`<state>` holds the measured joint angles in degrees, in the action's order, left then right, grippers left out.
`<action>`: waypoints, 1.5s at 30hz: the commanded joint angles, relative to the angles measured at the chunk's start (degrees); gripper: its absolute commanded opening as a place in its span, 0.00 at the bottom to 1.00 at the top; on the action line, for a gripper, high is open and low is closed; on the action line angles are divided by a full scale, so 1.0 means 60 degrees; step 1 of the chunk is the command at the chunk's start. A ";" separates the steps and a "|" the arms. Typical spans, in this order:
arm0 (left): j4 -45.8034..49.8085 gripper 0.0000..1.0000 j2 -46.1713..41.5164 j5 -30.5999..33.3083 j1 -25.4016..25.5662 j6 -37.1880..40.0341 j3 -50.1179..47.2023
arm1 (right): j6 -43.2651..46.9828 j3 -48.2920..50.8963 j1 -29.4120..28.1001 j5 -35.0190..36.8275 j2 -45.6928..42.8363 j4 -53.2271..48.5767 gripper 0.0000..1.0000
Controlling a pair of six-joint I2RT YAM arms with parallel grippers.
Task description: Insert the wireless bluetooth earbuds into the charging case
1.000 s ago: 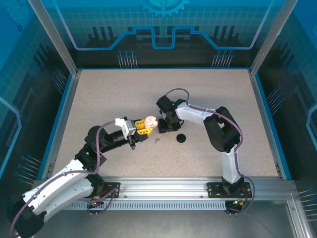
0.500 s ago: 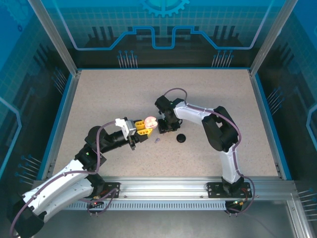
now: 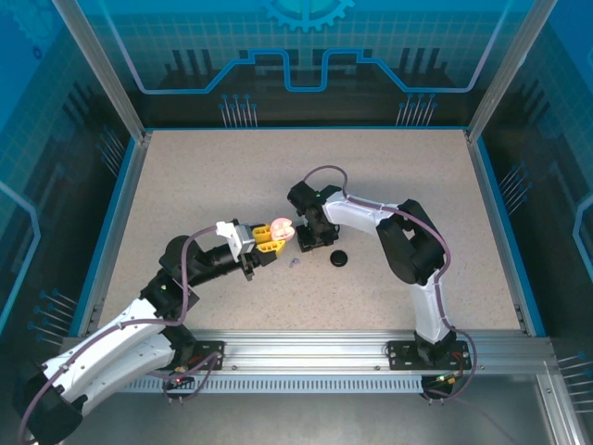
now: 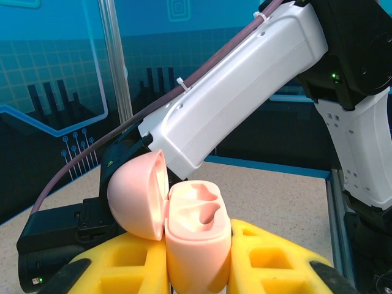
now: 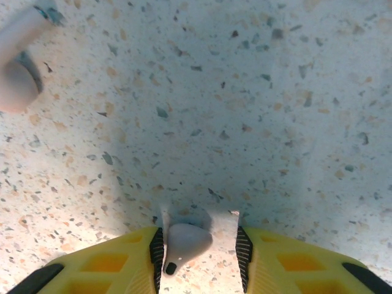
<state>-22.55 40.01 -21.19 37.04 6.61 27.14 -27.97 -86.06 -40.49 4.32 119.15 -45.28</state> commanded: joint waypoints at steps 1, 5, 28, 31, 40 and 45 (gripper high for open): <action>-0.0096 0.11 -0.0135 0.0166 0.0082 0.0208 -0.0085 | 0.0138 -0.0021 -0.0048 0.0310 -0.0284 -0.0642 0.40; -0.0109 0.12 -0.0135 0.0177 0.0081 0.0215 -0.0084 | 0.0189 -0.0019 -0.0045 0.0228 -0.0389 -0.0643 0.40; -0.0085 0.12 -0.0161 0.0170 0.0075 0.0238 -0.0055 | 0.0234 -0.0916 -0.0061 -0.0057 0.0323 -0.0760 0.39; -0.0084 0.12 -0.0135 0.0159 0.0082 0.0239 -0.0047 | 0.0242 -0.0899 -0.0055 -0.0085 0.0397 -0.0771 0.39; -0.0075 0.12 -0.0135 0.0163 0.0079 0.0228 -0.0055 | 0.0316 -0.0936 -0.0063 -0.0248 0.0722 -0.0891 0.35; -0.0049 0.12 -0.0146 0.0177 0.0082 0.0218 -0.0055 | 0.0315 -0.0882 -0.0063 -0.0323 0.0810 -0.0901 0.31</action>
<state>-22.52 40.01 -21.17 37.04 6.61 27.14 -26.52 -90.85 -40.47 4.19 122.17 -48.84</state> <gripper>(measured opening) 0.216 0.317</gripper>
